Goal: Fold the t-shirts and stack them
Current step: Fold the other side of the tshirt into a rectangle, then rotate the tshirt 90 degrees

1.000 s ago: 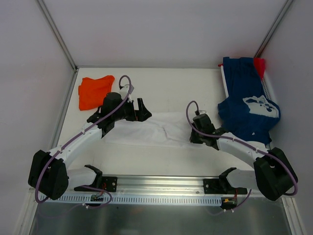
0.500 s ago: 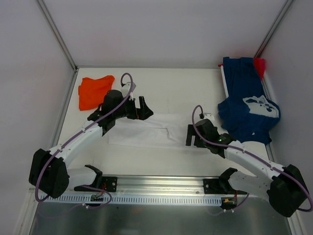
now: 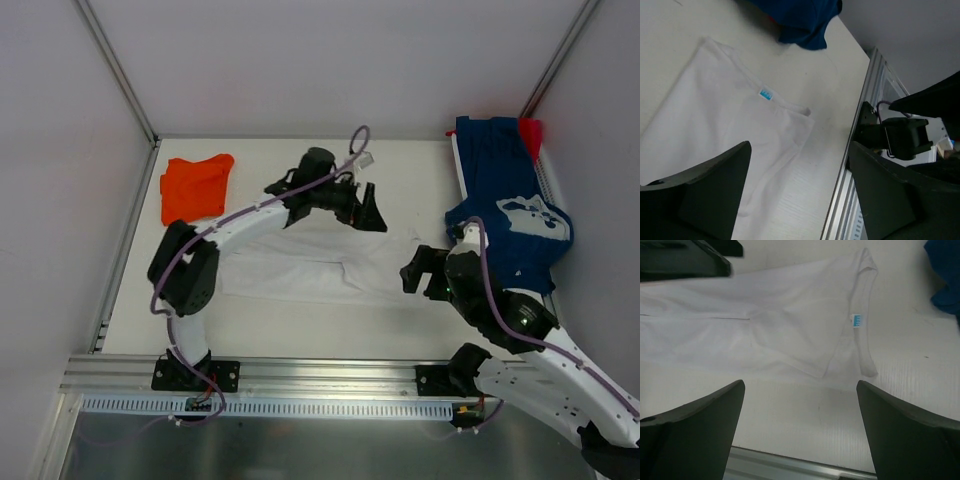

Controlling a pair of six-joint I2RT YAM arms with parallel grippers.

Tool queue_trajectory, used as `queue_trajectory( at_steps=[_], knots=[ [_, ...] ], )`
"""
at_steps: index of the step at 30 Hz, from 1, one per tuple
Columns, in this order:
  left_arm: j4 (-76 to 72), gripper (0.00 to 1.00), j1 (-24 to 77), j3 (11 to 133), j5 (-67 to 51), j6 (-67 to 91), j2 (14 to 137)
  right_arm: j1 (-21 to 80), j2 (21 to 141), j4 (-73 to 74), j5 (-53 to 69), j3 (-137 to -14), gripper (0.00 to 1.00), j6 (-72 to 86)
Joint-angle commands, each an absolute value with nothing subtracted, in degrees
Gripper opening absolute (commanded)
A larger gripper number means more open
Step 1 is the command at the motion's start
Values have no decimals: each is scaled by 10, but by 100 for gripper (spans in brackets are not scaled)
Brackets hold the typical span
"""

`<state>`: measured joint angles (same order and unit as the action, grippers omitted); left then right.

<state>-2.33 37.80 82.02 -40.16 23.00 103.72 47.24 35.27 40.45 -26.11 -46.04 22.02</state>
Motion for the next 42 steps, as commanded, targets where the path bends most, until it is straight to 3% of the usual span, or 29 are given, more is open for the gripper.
queue_trajectory(
  at_steps=[1, 2, 5, 6, 10, 14, 18, 28, 33, 42],
  knots=[
    [10, 75, 429, 879, -450, 224, 1135, 476, 290, 496, -312, -460, 99, 252],
    [12, 72, 435, 887, -450, 226, 1156, 477, 276, 504, -317, -460, 99, 258],
    [14, 46, 456, 905, -433, 229, 1221, 477, 237, 539, -325, -461, 100, 267],
    [16, 33, 463, 907, -430, 226, 1231, 477, 229, 552, -328, -462, 99, 269],
    [19, 17, 480, 914, -420, 221, 1271, 477, 207, 569, -331, -460, 99, 278],
    [26, 7, 499, 913, -381, 209, 1302, 477, 194, 569, -324, -448, 99, 286],
    [64, 0, 525, 918, -234, 183, 1327, 477, 177, 574, -316, -446, 99, 294],
    [179, 0, 551, 1011, 43, 155, 1400, 477, 108, 609, -291, -462, 99, 314],
    [263, 0, 571, 1078, 101, 118, 1432, 476, 94, 635, -293, -475, 99, 318],
    [265, 0, 563, 1061, 95, 102, 1352, 476, 89, 642, -301, -470, 100, 321]
  ],
)
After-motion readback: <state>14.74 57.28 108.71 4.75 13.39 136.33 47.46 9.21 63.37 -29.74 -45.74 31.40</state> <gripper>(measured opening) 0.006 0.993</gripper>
